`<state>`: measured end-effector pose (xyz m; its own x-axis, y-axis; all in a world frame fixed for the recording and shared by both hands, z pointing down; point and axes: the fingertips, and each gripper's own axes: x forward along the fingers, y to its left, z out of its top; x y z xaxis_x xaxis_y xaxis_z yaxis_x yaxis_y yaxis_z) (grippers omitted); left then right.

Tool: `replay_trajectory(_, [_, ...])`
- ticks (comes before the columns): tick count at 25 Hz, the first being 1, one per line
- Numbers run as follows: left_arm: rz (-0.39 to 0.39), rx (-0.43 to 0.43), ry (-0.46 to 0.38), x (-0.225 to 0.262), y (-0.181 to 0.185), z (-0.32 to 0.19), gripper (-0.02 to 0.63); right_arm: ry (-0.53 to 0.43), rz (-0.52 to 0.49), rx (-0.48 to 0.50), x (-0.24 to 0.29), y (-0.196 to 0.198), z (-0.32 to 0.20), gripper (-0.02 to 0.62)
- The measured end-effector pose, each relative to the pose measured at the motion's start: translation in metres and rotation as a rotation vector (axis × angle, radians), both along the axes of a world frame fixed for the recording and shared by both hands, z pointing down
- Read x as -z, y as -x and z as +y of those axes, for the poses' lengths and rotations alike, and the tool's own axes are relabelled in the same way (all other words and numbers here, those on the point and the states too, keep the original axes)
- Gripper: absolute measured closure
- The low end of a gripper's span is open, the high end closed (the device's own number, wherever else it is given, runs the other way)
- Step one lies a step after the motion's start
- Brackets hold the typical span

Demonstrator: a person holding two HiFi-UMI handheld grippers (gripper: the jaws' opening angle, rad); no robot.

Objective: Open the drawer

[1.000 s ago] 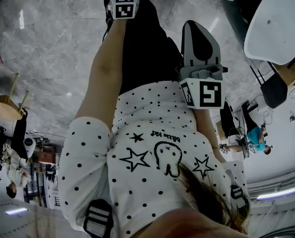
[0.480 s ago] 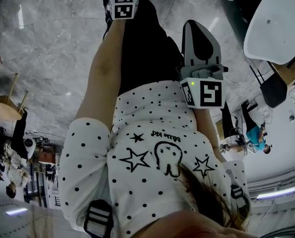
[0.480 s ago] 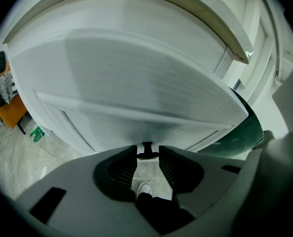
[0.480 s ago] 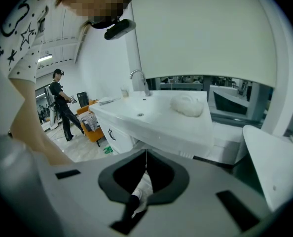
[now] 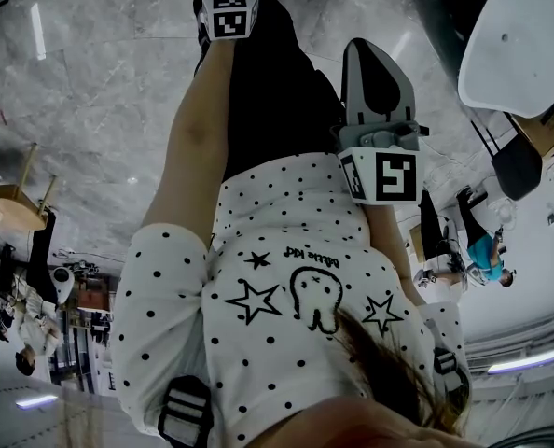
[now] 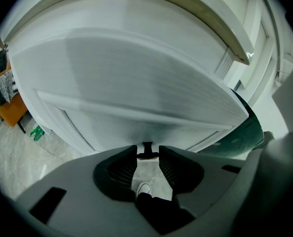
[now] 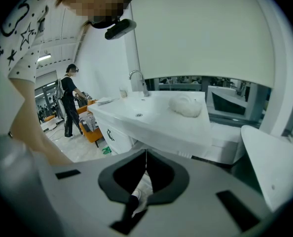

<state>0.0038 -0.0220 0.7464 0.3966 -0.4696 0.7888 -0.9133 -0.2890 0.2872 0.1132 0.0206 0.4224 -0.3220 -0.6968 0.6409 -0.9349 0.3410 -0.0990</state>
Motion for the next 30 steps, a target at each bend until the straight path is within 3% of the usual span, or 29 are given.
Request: replay_trajectory(30, [0.014,0.001,0.019,-0.0008,-0.0036,0.0023,0.465,0.002,0.000,0.000,-0.0011,-0.0005,0.0005,0.581])
